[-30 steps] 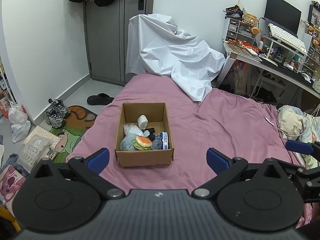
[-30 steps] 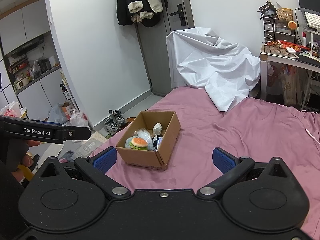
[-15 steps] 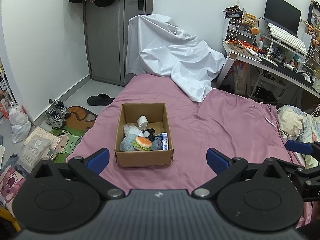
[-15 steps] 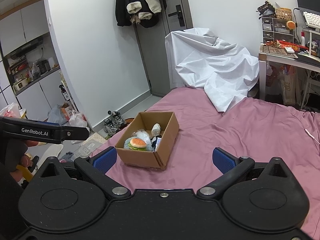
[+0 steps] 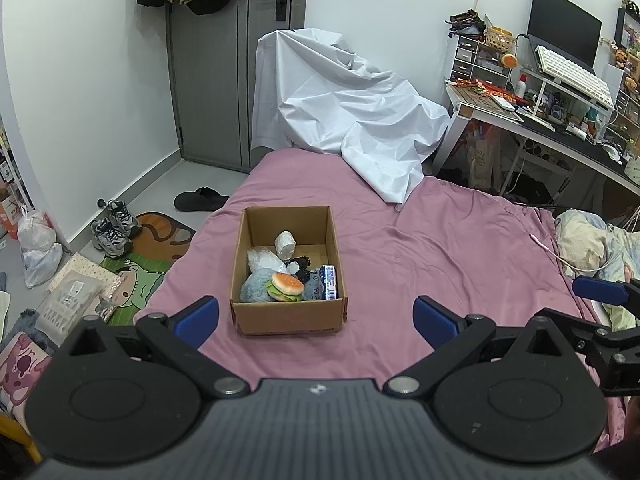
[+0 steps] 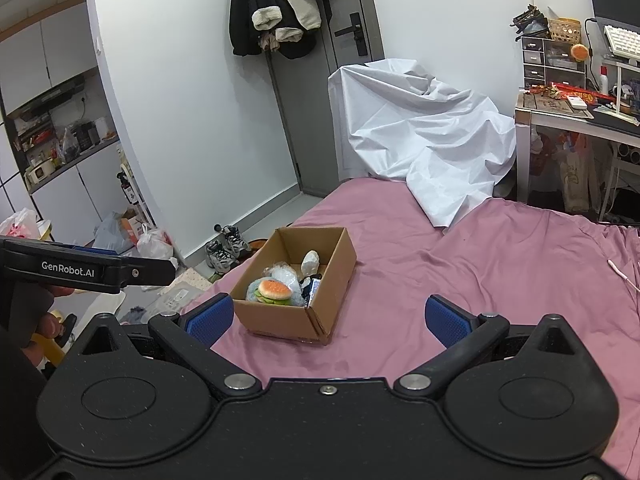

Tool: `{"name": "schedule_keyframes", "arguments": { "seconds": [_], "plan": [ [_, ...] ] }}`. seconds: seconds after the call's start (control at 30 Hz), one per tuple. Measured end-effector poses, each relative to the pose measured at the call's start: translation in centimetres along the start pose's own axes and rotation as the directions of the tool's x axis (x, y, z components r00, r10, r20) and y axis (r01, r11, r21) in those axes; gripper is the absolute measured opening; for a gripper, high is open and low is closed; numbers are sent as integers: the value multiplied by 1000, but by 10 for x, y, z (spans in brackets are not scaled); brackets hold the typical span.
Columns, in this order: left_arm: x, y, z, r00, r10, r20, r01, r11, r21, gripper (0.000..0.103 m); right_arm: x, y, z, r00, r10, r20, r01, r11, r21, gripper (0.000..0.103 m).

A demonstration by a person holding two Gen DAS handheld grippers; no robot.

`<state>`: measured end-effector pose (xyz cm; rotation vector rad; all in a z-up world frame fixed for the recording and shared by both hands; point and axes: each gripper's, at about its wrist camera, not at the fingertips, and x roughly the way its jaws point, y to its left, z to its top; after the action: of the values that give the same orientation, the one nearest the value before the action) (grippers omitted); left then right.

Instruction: Organize soft objects

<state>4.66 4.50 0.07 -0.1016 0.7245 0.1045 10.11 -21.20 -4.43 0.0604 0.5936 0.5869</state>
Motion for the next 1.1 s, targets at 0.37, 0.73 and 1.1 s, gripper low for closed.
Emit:
{"name": "schedule_keyframes", "arguments": {
  "seconds": [0.37, 0.73, 1.1],
  "plan": [
    [-1, 2, 2, 1000, 1, 3, -1, 1000, -3, 102, 0, 0, 0, 1000, 1, 1, -1, 1000, 1, 103],
    [-1, 1, 2, 1000, -2, 2, 2, 1000, 1, 102, 0, 0, 1, 1000, 0, 1, 0, 1000, 3, 103],
    [0, -1, -1, 1000, 2, 8, -2, 1000, 4, 102, -1, 0, -1, 1000, 5, 7, -5, 1000, 14, 103]
  ]
}}
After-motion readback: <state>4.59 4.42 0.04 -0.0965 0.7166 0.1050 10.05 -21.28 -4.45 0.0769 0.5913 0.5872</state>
